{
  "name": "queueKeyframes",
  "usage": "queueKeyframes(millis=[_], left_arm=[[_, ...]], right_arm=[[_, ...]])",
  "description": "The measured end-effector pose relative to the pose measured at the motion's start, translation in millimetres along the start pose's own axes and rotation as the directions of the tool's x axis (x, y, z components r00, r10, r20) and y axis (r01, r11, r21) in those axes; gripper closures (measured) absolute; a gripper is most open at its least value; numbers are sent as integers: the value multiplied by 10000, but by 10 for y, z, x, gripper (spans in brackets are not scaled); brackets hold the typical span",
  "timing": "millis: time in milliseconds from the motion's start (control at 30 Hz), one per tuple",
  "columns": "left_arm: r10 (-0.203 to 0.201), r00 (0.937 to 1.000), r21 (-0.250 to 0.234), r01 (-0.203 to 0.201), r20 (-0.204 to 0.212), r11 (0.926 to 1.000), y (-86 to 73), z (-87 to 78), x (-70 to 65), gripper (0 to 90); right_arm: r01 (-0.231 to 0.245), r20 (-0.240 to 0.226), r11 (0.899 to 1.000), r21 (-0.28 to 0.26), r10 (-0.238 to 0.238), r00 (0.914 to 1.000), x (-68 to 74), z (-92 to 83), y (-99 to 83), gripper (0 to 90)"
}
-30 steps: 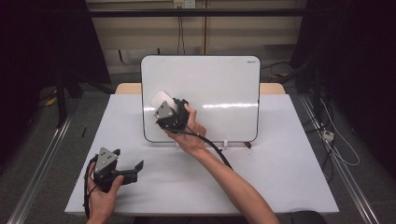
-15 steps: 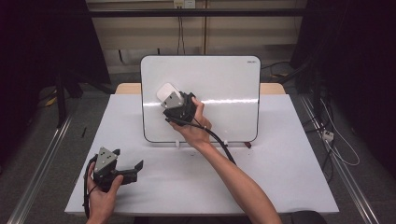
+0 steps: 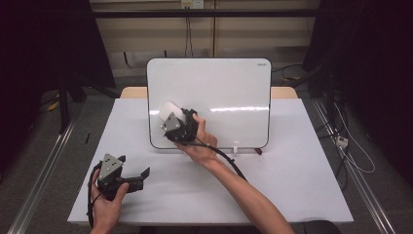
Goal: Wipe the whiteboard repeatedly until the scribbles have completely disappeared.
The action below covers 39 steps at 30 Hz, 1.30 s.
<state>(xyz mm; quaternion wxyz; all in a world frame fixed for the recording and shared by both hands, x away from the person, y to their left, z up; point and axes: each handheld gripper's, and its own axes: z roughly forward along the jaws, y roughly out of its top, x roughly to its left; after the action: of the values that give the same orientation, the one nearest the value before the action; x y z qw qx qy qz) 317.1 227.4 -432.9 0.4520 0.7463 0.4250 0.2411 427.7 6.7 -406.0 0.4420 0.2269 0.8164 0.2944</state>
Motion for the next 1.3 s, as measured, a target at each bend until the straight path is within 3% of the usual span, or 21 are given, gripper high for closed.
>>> queueKeyframes(millis=[133, 333, 600, 767, 1000, 1167, 1267, 1300], left_arm=[[51, 10000, 80, -51, 20, 10000, -4, 8, -4, 47], [-27, 10000, 37, 27, -19, 10000, -9, 8, 5, 46], [64, 10000, 51, -64, 51, 10000, -3, 19, -10, 47], [74, 10000, 117, -74, -5, 9999, -12, 11, 5, 47], [18, 10000, -1, -18, -11, 10000, -11, -9, 18, 47], [-17, 10000, 42, 17, -49, 10000, -14, -8, 29, 47], [-28, 10000, 73, 28, -42, 10000, -20, -14, 30, 47], [-79, 10000, 51, 79, -57, 10000, -24, -16, 31, 47]], right_arm=[[126, -116, 9999, -81, -127, 9999, 216, 14, -8, 314], [690, -401, 9974, -197, -697, 9968, 402, 24, -7, 314], [81, -171, 9995, -308, -86, 9998, 468, 58, 16, 314], [-357, -53, 9984, -446, 355, 9994, 364, 95, 102, 314], [-1325, 301, 9899, -510, 1342, 9905, 11, 148, 237, 314], [-1551, -60, 9865, -527, 1550, 9879, -68, 122, 230, 315], [-2360, -945, 9703, -529, 2304, 9685, -177, 104, 201, 315], [-2443, -1029, 9682, -542, 2379, 9658, -203, 92, 190, 315]])
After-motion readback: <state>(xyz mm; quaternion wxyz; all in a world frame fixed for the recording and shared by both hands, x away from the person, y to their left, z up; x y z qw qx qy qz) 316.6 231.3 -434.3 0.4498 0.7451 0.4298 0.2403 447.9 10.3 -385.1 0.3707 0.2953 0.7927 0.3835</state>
